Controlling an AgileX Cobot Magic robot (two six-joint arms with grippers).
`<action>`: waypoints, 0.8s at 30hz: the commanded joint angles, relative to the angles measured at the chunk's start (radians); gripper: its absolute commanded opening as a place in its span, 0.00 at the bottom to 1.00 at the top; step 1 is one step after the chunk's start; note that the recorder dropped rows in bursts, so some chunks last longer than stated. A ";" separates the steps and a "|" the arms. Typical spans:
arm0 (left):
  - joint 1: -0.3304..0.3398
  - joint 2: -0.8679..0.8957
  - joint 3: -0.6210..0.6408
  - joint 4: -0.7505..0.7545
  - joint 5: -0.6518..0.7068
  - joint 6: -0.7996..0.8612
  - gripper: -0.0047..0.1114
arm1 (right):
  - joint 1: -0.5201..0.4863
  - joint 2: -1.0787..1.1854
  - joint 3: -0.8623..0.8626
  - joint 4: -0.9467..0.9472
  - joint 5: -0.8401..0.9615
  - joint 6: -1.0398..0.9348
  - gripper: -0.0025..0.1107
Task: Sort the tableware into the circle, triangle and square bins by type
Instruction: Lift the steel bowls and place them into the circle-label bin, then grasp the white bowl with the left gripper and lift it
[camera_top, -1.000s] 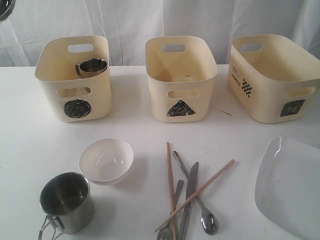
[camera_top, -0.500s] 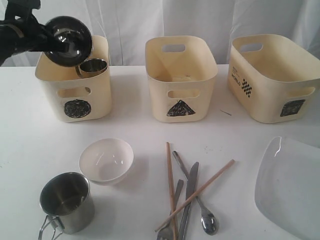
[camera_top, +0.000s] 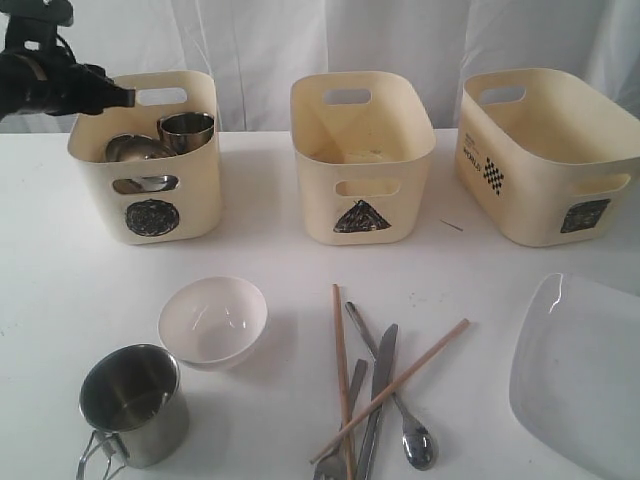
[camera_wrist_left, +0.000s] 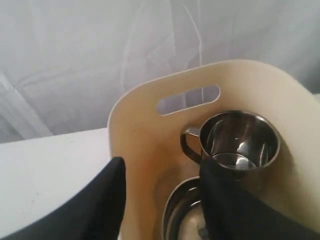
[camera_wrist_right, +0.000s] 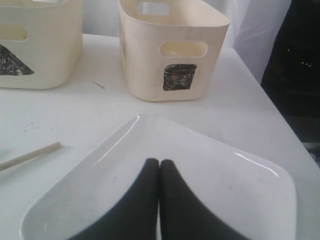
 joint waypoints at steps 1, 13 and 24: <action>-0.007 -0.131 -0.005 0.001 0.222 -0.193 0.48 | -0.004 -0.007 -0.001 -0.006 -0.002 0.006 0.02; -0.138 -0.213 0.034 -0.412 1.169 0.281 0.48 | -0.004 -0.007 -0.001 -0.006 -0.002 0.006 0.02; -0.196 -0.083 0.174 -0.683 0.806 0.588 0.48 | -0.004 -0.007 -0.001 -0.006 -0.002 0.006 0.02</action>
